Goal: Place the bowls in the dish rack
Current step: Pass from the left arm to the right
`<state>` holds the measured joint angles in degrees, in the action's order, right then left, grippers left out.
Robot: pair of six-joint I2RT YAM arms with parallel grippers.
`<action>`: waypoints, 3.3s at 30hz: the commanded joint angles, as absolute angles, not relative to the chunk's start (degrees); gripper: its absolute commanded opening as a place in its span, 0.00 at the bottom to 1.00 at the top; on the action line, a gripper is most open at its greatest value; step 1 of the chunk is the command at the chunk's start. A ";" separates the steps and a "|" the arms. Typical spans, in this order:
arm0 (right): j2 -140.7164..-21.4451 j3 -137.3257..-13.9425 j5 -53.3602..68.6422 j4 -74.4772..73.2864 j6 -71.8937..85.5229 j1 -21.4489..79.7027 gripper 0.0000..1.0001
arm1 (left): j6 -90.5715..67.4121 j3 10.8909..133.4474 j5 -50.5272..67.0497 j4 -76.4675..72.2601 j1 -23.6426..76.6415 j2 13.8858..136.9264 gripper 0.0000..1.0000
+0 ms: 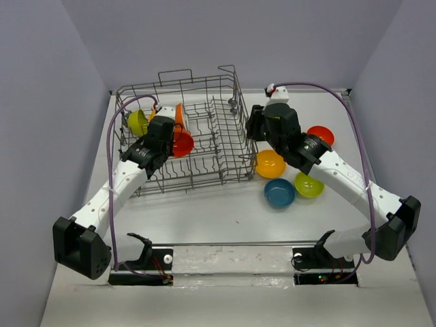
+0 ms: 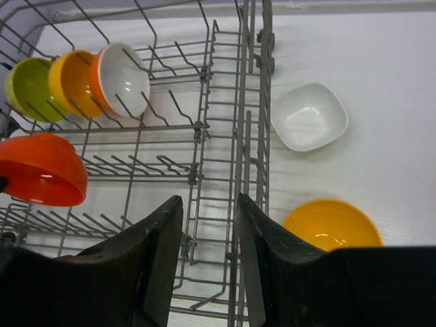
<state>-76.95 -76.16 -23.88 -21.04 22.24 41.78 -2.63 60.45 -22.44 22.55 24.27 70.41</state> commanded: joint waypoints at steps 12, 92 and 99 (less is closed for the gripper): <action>-87.80 -94.65 -23.64 -15.30 10.38 52.72 0.43 | -3.34 68.46 -19.95 21.80 23.20 65.39 0.00; -104.50 -118.30 -32.78 -24.69 14.50 59.85 0.01 | -2.55 67.24 -13.79 17.14 22.24 57.39 0.07; -104.85 -121.38 -32.34 -28.47 17.14 59.85 0.01 | -2.90 66.53 -14.24 16.44 22.24 56.86 0.12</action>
<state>-106.65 -116.36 -33.26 -30.22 13.21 59.33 -2.24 67.88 -11.11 17.85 22.87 57.67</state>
